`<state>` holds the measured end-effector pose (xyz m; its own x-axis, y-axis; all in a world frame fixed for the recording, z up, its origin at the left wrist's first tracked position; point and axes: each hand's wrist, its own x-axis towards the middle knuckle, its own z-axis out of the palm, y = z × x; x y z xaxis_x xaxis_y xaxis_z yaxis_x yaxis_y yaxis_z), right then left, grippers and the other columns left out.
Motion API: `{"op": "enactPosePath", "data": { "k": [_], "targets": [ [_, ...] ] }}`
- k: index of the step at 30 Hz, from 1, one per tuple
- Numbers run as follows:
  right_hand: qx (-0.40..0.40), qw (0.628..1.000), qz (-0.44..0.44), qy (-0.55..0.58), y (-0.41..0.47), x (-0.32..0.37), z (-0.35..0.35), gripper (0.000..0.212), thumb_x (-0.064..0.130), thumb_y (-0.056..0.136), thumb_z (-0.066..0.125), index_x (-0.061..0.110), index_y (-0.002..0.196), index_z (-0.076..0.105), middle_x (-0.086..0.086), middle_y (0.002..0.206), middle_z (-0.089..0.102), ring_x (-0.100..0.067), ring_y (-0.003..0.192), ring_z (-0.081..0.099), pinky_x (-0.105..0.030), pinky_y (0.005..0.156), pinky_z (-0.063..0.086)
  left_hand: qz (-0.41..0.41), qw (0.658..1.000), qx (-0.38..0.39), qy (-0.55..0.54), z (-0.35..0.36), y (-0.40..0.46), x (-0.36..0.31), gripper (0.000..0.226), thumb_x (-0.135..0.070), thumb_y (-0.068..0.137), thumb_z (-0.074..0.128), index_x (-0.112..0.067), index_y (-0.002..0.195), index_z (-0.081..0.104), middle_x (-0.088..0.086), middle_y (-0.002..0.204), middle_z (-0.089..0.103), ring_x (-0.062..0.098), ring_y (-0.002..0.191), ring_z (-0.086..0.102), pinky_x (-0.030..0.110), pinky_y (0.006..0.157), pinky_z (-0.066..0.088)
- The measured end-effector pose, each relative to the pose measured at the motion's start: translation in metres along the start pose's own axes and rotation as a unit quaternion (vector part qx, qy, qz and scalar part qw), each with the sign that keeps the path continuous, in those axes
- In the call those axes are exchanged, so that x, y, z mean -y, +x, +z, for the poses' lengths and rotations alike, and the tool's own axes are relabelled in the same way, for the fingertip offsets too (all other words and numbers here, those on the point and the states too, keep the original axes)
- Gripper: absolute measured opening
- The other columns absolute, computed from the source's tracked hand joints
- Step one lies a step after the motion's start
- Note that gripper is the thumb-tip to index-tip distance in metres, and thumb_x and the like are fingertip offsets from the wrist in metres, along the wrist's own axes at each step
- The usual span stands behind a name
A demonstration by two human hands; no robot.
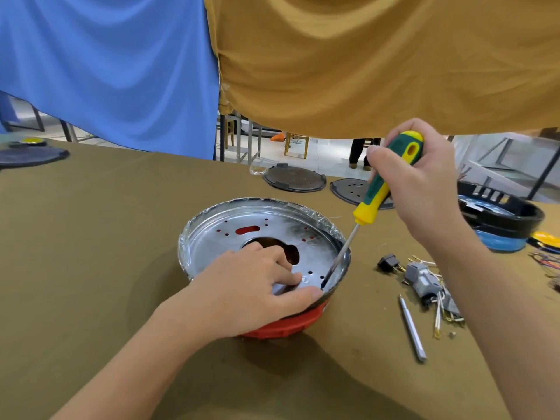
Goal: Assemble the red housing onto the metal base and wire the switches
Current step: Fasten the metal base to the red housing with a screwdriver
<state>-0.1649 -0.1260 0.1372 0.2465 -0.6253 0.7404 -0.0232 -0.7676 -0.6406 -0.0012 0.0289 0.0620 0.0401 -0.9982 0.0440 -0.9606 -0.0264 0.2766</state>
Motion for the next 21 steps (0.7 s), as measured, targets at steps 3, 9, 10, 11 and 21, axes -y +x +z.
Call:
{"op": "enactPosePath", "data": {
  "k": [3,9,10,11,21],
  "targets": [
    [0.003,1.000,-0.004,-0.002,0.000,0.001,0.000,0.023,0.017,0.081,0.065,-0.002,0.086,0.053,-0.032,0.077,0.051,-0.050,0.072,0.055,-0.055,0.060,0.050,0.003,1.000,0.001,-0.002,0.000,0.000,0.000,0.065,-0.078,0.085,0.028,-0.043,0.126,0.063,-0.024,0.116,0.052,0.001,0.113,0.041,0.033,0.094,0.042],
    [0.051,0.998,-0.024,-0.002,0.000,0.007,-0.004,0.022,0.013,0.087,0.069,-0.001,0.089,0.052,-0.028,0.076,0.047,-0.047,0.071,0.052,-0.048,0.057,0.050,0.006,1.000,0.002,-0.010,-0.001,-0.002,0.001,0.063,-0.077,0.086,0.030,-0.042,0.128,0.061,-0.026,0.117,0.051,-0.001,0.112,0.041,0.032,0.096,0.041],
    [0.081,0.996,-0.038,0.002,0.000,0.010,-0.006,0.024,0.014,0.087,0.071,0.001,0.091,0.052,-0.026,0.076,0.048,-0.044,0.069,0.052,-0.045,0.057,0.049,0.006,1.000,0.003,-0.011,-0.001,-0.002,0.001,0.063,-0.078,0.086,0.030,-0.043,0.129,0.061,-0.027,0.117,0.050,-0.002,0.113,0.040,0.032,0.096,0.041],
    [0.115,0.992,-0.052,0.010,0.001,0.015,-0.006,0.027,0.017,0.087,0.074,0.004,0.094,0.052,-0.024,0.078,0.051,-0.039,0.067,0.053,-0.043,0.059,0.049,0.005,1.000,0.005,-0.011,-0.001,-0.002,0.000,0.064,-0.078,0.085,0.029,-0.043,0.129,0.061,-0.027,0.117,0.050,-0.002,0.113,0.040,0.032,0.096,0.041],
    [0.249,0.968,0.029,0.029,0.004,0.031,-0.018,0.019,0.016,0.091,0.057,0.022,0.108,0.053,-0.028,0.094,0.047,-0.037,0.058,0.034,-0.035,0.045,0.029,-0.006,0.999,-0.041,0.005,0.004,-0.003,-0.002,0.068,-0.082,0.080,0.027,-0.044,0.126,0.062,-0.029,0.121,0.052,-0.004,0.115,0.040,0.029,0.097,0.043]
  ]
}}
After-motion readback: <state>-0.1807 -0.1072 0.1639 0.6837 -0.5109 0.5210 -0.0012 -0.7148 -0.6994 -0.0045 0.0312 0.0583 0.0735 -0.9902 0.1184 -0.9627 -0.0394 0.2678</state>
